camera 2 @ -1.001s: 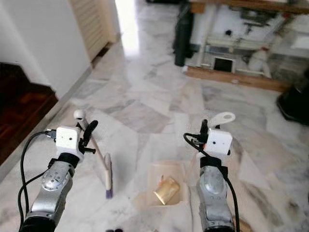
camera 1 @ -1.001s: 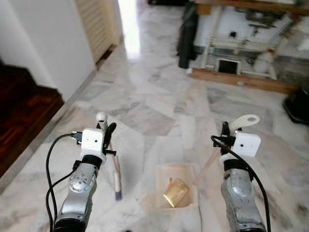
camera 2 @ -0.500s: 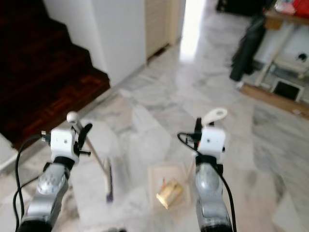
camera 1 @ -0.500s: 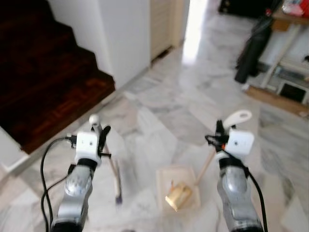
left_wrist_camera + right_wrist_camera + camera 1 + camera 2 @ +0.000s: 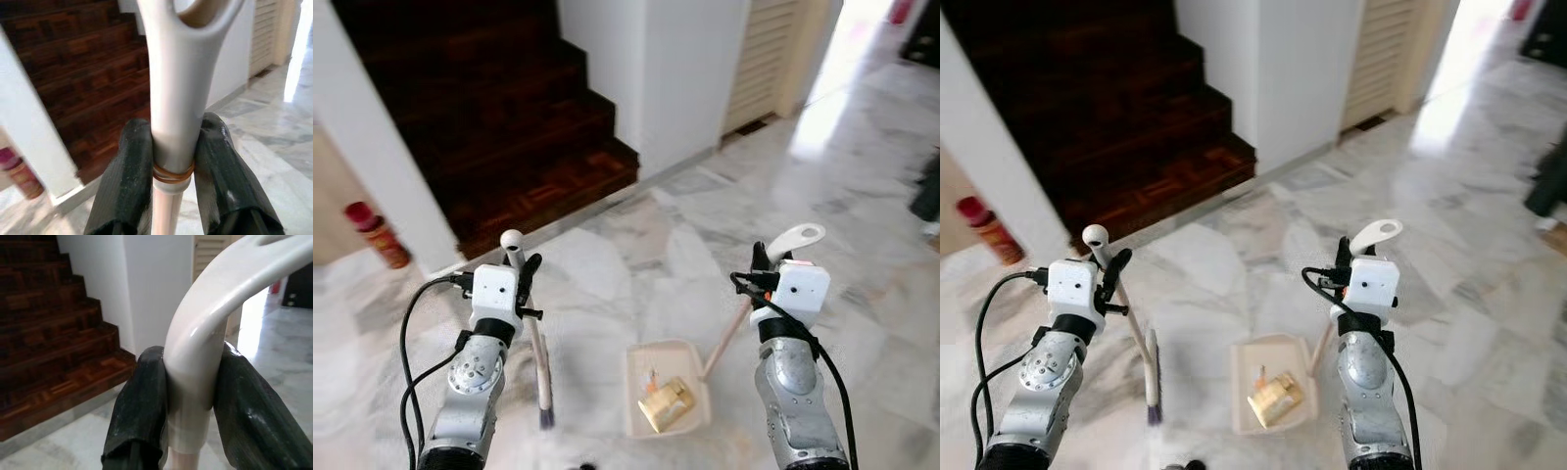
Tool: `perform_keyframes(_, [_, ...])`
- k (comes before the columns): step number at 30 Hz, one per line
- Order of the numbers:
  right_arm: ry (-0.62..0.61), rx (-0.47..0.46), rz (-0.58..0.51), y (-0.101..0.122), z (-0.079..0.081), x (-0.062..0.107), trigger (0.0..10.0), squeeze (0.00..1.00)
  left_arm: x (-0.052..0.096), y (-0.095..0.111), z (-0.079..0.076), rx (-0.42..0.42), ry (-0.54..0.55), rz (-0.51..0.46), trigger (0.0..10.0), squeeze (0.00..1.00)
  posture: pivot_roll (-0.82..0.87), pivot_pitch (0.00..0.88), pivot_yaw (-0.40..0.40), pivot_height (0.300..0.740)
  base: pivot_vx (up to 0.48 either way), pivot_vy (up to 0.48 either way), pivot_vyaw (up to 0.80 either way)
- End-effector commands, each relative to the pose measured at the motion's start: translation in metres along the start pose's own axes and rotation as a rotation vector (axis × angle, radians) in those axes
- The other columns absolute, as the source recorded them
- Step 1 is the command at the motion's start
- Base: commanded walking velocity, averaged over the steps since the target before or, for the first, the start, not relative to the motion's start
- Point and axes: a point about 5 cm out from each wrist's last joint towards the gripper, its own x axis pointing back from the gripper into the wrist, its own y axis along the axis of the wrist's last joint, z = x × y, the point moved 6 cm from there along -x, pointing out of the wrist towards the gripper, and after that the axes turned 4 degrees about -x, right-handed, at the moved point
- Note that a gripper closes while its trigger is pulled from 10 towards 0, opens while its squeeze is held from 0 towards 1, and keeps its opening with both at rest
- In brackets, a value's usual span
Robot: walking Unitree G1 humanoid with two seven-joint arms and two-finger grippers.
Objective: Sweep floor
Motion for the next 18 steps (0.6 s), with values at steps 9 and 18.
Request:
perform_keyframes(9, [0.011,-0.007,-0.055,0.0158,0.0043,-0.0051,10.0,0.00,-0.0036,0.0128,0.0067,-0.016,0.020,-0.044,10.0,0.00,-0.01,0.059,-0.012,0.740,0.000,0.000,0.49])
perform_keyframes(18, [0.001,-0.040,-0.043,0.0140,0.0030,-0.0053,10.0,0.00,-0.0039,0.0121,0.0077,-0.003,0.023,-0.037,10.0,0.00,-0.01,0.071,-0.010,0.740,0.000,0.000,0.00])
